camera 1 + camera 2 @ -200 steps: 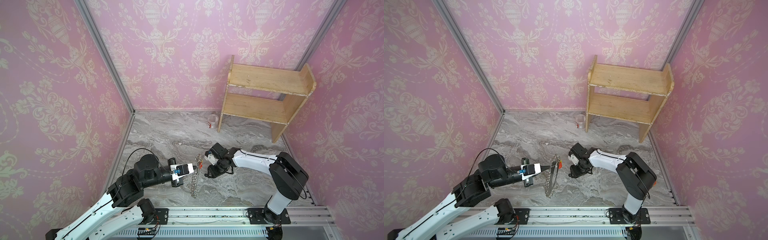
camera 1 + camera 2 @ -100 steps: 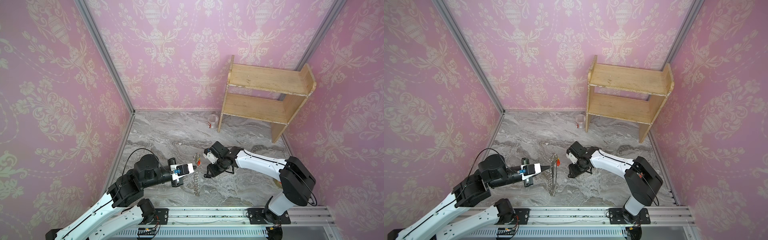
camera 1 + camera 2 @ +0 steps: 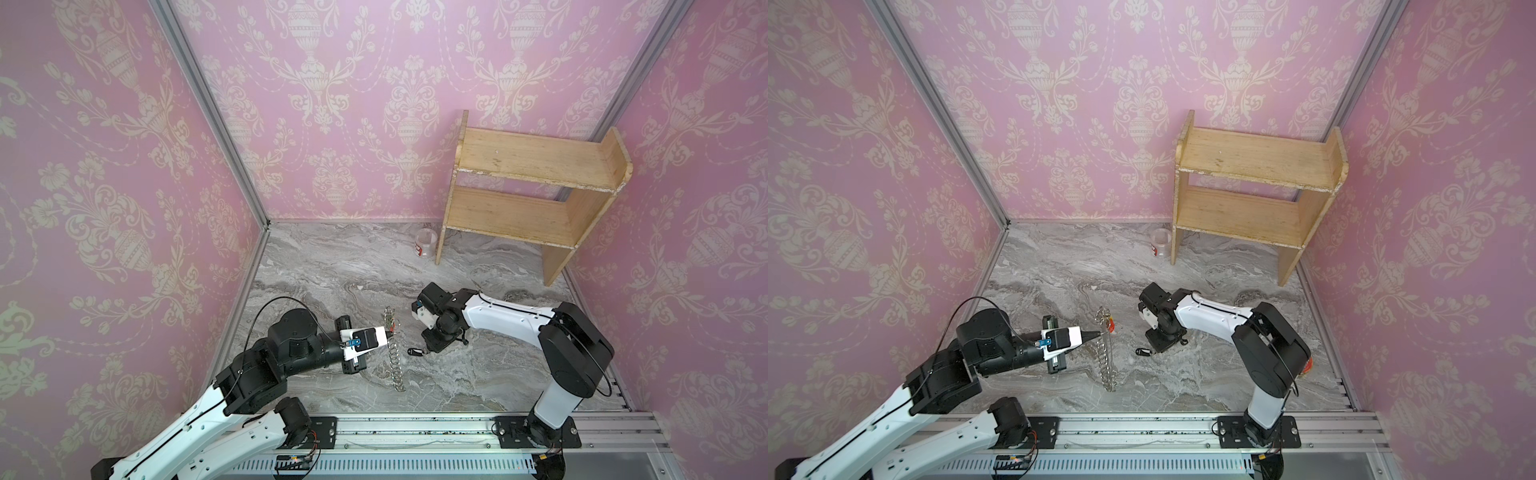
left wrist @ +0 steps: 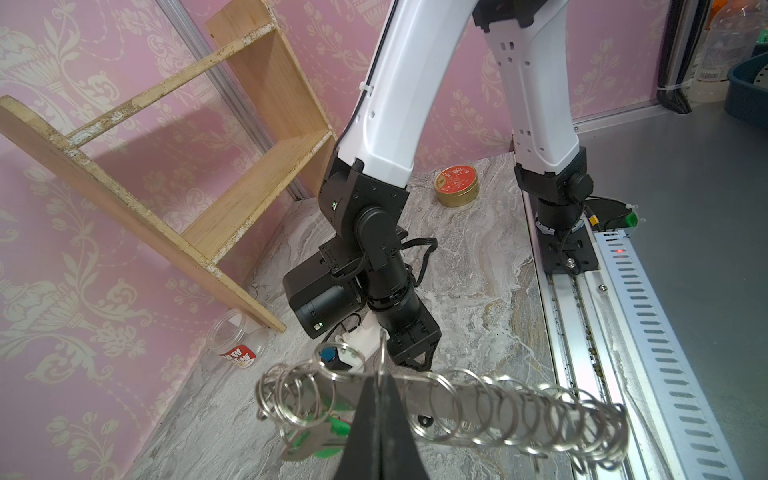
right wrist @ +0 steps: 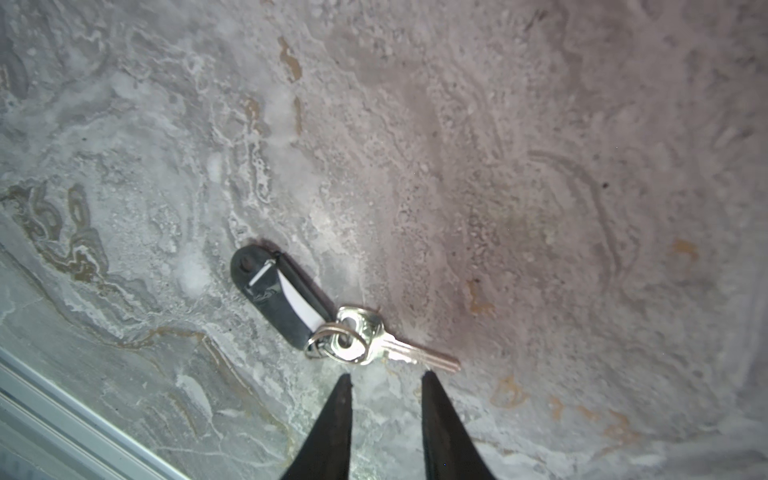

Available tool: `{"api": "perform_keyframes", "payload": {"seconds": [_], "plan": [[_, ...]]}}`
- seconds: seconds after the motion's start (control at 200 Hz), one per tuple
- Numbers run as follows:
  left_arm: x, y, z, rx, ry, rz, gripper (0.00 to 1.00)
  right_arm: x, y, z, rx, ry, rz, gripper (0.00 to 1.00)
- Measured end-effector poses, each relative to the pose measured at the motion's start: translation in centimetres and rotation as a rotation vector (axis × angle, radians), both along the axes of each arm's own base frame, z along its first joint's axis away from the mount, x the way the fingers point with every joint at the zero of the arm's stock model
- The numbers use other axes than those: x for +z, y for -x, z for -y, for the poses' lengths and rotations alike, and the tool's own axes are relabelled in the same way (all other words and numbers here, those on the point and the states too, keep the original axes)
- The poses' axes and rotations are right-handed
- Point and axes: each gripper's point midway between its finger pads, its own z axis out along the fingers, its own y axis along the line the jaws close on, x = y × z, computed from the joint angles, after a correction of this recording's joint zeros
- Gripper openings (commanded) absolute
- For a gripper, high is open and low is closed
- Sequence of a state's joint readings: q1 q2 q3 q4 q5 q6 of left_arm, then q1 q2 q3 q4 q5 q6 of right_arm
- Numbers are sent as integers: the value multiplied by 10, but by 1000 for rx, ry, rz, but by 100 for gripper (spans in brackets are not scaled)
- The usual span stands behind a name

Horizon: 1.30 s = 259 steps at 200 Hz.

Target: Put the keys on the keyring

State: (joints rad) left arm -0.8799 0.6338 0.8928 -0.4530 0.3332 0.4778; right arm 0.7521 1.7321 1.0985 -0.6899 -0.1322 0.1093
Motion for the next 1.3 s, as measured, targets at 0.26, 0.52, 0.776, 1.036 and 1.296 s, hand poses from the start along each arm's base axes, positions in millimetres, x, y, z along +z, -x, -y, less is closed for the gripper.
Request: {"api": "perform_keyframes", "payload": {"seconds": [0.26, 0.52, 0.776, 1.036, 1.296], "plan": [[0, 0, 0, 0, -1, 0, 0, -3, 3, -13, 103, 15, 22, 29], [0, 0, 0, 0, -1, -1, 0, -9, -3, -10, 147, 54, 42, 27], [-1, 0, 0, 0, -3, -2, 0, -15, 2, -15, 193, 61, 31, 19], [-3, 0, -1, 0, -10, -8, 0, -15, 2, -19, 223, 53, 33, 0], [-3, 1, -2, 0, -10, -8, 0, 31, -10, -21, 217, -6, 174, 0]]}}
